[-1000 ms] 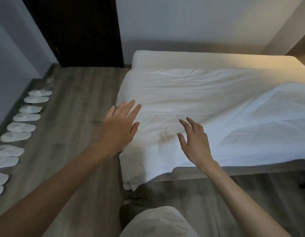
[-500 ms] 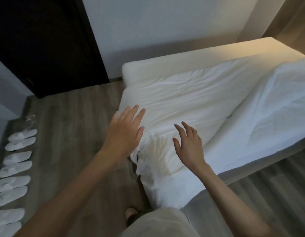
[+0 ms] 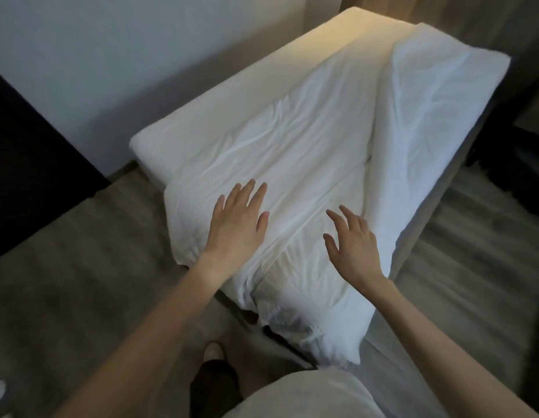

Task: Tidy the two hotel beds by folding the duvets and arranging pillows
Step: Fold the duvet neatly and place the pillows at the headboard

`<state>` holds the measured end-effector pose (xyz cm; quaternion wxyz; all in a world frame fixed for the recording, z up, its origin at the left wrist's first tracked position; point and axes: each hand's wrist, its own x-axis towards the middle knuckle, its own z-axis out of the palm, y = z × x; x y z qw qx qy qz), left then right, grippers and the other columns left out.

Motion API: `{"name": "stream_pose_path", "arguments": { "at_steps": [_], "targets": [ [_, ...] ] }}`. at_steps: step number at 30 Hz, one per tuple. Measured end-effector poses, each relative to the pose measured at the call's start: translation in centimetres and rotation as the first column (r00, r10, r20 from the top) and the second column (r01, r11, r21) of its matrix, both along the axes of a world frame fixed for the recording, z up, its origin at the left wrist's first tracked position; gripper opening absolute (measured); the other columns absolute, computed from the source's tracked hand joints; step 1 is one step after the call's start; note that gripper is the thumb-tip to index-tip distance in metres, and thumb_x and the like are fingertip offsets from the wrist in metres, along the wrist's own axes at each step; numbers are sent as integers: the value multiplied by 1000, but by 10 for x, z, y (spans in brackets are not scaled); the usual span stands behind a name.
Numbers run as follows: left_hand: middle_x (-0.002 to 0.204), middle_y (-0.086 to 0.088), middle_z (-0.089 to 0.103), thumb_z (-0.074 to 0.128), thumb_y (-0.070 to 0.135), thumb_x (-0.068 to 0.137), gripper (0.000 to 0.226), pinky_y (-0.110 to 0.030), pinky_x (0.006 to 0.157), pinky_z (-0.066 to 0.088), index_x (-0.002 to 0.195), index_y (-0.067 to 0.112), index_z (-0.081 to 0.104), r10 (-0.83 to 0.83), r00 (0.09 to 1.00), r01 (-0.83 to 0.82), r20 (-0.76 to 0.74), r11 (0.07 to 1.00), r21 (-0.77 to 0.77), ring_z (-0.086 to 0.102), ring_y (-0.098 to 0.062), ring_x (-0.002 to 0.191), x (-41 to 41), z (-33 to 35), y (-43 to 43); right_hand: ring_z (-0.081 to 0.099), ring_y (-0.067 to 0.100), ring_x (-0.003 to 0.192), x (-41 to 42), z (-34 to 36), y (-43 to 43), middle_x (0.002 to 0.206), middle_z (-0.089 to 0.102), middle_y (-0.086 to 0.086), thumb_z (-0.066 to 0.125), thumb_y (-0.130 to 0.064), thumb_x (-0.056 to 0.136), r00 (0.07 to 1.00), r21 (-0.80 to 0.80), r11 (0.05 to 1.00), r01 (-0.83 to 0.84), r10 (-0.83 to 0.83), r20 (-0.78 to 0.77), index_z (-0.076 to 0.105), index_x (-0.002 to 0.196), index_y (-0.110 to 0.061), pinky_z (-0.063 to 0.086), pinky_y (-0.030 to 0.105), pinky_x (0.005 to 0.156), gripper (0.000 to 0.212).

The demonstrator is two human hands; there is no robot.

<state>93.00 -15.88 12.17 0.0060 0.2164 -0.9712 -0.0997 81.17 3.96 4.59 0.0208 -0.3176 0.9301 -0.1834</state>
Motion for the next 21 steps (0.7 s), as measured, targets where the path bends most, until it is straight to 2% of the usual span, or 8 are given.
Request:
{"name": "stream_pose_path", "arguments": {
  "at_steps": [5,10,16,21],
  "targets": [
    [162,1,7,27,37,104,55,-41,121,8,155,24,8,-250,968,248,31,968,38,5,-19,149,-29,-12,-40,39,36,133,15,-11,-2,152,36,12,55,-28,95,961,73,961,265,-270,61,43,143,-17,40,51,101,50],
    [162,-1,12,29,35,104,55,-42,120,14,155,23,12,-443,893,441,76,896,48,11,-21,148,-72,-34,-58,30,34,138,24,-27,10,156,27,7,50,-33,98,842,156,856,493,-514,165,36,147,-21,36,51,105,53],
    [160,-6,20,34,34,103,57,-41,115,25,155,22,13,-524,838,512,152,851,117,21,-25,145,-134,-93,-45,32,29,135,-6,-64,34,152,34,3,53,-41,95,678,55,744,666,-634,372,38,144,-24,37,49,106,54],
    [159,-7,19,37,33,102,57,-41,110,31,154,24,16,-505,834,479,222,863,162,23,-26,144,-195,-163,-32,34,26,134,-63,-126,64,147,39,1,55,-48,93,546,115,664,739,-690,475,35,146,-29,37,46,105,60]
  ]
}}
